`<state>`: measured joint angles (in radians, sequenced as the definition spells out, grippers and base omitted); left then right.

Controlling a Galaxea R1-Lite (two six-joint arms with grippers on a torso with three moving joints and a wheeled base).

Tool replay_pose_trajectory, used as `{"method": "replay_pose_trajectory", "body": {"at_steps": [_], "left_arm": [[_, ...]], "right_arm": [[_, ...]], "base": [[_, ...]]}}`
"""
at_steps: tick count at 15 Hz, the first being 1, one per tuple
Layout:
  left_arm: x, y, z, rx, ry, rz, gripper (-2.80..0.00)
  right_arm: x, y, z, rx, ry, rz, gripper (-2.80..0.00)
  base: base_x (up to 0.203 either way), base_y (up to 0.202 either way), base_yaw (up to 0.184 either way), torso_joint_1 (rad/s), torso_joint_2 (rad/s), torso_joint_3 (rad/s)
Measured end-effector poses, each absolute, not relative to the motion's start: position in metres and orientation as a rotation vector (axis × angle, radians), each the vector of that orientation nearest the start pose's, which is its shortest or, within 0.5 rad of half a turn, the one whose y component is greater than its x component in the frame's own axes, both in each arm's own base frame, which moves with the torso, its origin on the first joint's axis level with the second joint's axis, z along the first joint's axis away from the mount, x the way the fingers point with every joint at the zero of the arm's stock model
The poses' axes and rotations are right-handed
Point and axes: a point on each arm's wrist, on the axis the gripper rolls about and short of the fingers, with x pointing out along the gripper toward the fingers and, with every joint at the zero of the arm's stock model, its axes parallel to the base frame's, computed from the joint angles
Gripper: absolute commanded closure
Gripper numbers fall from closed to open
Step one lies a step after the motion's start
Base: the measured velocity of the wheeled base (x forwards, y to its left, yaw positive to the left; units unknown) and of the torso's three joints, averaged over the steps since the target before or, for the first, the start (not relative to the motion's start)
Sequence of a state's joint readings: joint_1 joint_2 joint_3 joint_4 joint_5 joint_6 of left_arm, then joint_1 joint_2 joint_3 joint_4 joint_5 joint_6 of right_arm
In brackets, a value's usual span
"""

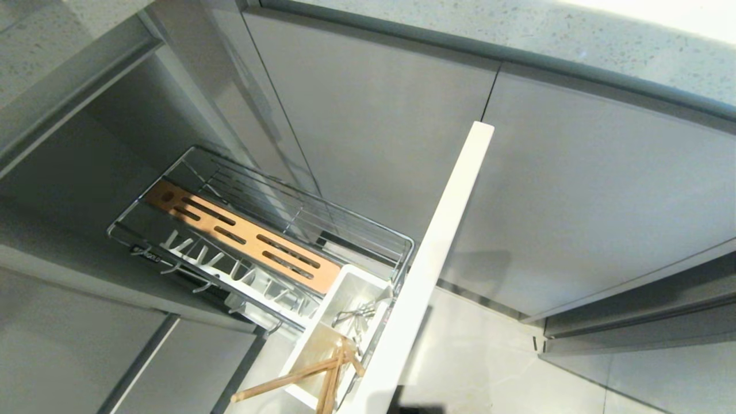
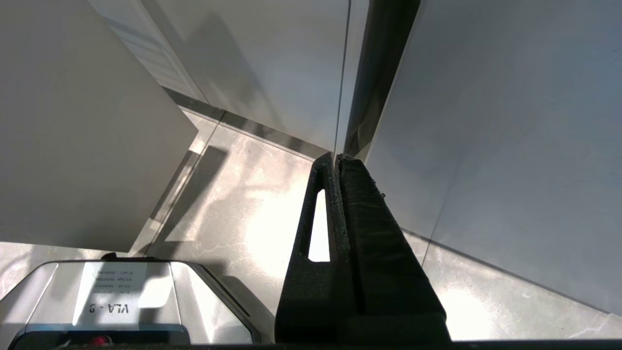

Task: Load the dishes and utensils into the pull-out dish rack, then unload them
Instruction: Pick up the bowl and place it in the cupboard

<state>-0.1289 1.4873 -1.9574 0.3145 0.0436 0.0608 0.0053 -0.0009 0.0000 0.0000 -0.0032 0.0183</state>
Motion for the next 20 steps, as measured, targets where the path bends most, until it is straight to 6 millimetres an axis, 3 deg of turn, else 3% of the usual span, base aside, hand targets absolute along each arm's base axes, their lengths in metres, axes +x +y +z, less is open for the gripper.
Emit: {"method": "replay_pose_trajectory", "body": {"at_steps": [13, 14, 20], "left_arm": [[0.1999, -0.0191, 0.4591, 0.021, -0.144, -0.051, -2.80], [0.1999, -0.0189, 0.4591, 0.022, -0.144, -0.050, 0.00], [0.1992, -0.0187, 0.4594, -0.010, -0.145, -0.047, 0.00]], "right_arm": [[-0.0229, -0.0002, 0.0755, 0.018, -0.001, 0.003, 0.00], [-0.0229, -0.0002, 0.0755, 0.018, -0.001, 0.003, 0.00], [-0.0229, -0.0002, 0.0755, 0.018, -0.001, 0.002, 0.00]], "base": [[0.000, 0.000, 0.000, 0.000, 0.00, 0.000], [0.000, 0.000, 0.000, 0.000, 0.00, 0.000], [0.000, 0.000, 0.000, 0.000, 0.00, 0.000]]}}
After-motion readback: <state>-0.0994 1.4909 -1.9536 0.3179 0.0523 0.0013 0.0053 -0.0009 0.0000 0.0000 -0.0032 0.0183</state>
